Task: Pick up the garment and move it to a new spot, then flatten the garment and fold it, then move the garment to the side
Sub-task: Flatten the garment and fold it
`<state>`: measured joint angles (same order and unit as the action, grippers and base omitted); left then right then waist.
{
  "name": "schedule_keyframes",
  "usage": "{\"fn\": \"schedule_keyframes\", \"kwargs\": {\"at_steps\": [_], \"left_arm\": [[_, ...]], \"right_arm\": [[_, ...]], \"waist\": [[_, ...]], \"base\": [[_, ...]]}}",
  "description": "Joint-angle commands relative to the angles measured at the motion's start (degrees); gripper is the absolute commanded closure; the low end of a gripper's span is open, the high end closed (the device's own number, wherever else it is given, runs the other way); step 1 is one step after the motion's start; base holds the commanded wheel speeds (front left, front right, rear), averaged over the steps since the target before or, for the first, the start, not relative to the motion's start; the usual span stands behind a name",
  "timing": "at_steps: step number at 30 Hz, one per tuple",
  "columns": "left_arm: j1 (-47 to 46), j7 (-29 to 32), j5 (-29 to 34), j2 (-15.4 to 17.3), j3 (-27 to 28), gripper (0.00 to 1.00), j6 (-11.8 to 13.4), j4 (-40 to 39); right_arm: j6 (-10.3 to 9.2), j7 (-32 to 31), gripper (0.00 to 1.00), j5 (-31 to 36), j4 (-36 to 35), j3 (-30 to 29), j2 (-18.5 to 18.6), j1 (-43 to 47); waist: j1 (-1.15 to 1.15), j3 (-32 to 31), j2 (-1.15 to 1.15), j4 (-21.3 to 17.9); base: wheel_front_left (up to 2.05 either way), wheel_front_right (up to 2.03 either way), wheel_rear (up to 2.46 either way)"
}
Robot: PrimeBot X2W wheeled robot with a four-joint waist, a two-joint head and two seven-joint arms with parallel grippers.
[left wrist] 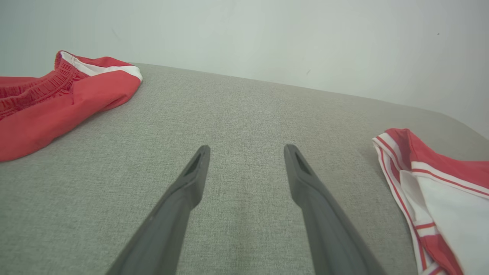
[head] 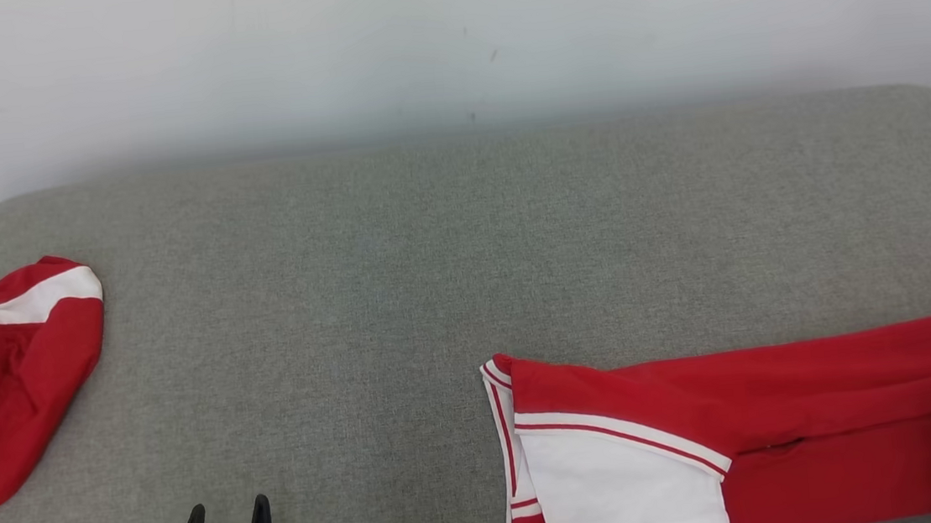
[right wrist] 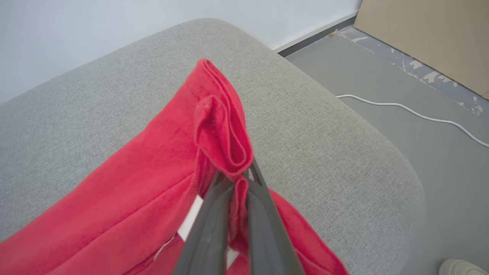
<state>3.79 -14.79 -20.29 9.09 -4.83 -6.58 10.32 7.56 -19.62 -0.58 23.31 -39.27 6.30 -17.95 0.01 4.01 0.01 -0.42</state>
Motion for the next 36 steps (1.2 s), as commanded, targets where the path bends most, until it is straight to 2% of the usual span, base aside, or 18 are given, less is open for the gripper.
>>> {"fn": "schedule_keyframes", "kwargs": {"at_steps": [1,7,17,27,31,36], "left_arm": [[0.3,-0.3,-0.3,-0.2,0.1,0.00,-0.1,0.1],[0.9,-0.5,0.7,-0.8,1.0,0.00,-0.1,-0.9],[2.2,-0.4,2.1,-1.7,2.8,0.00,-0.3,-2.1],[3.9,-0.4,2.7,-2.8,3.2,0.00,-0.4,-2.1],[4.2,-0.4,2.7,-3.2,2.9,0.00,-0.4,-1.9],[4.3,-0.4,2.6,-3.3,2.8,0.00,-0.5,-1.8]], "right_arm": [[-0.16,0.1,1.00,0.0,-0.5,0.4,-0.1,-0.1],[-0.15,-2.6,1.00,-4.4,-2.4,7.8,-2.6,2.1],[-0.15,-5.4,1.00,-17.0,-4.8,30.2,-3.4,6.4],[-0.15,-6.0,1.00,-25.1,-3.7,46.6,-3.4,5.1],[-0.15,-6.0,1.00,-27.6,-2.8,51.8,-3.4,4.6],[-0.15,-5.3,1.00,-28.8,-1.4,54.2,-3.4,4.3]], "waist": [[-0.01,-0.5,-0.01,0.0],[-0.01,-2.4,-0.01,0.1],[-0.01,-5.0,-0.01,1.2],[-0.01,-6.1,-0.01,3.3],[-0.01,-6.3,-0.01,4.2],[-0.01,-6.3,-0.01,5.1]], "base": [[0.00,0.00,0.00],[0.00,0.00,0.00],[0.00,0.00,0.00],[0.00,0.00,0.00],[0.00,0.00,0.00],[0.00,0.00,0.00]]}}
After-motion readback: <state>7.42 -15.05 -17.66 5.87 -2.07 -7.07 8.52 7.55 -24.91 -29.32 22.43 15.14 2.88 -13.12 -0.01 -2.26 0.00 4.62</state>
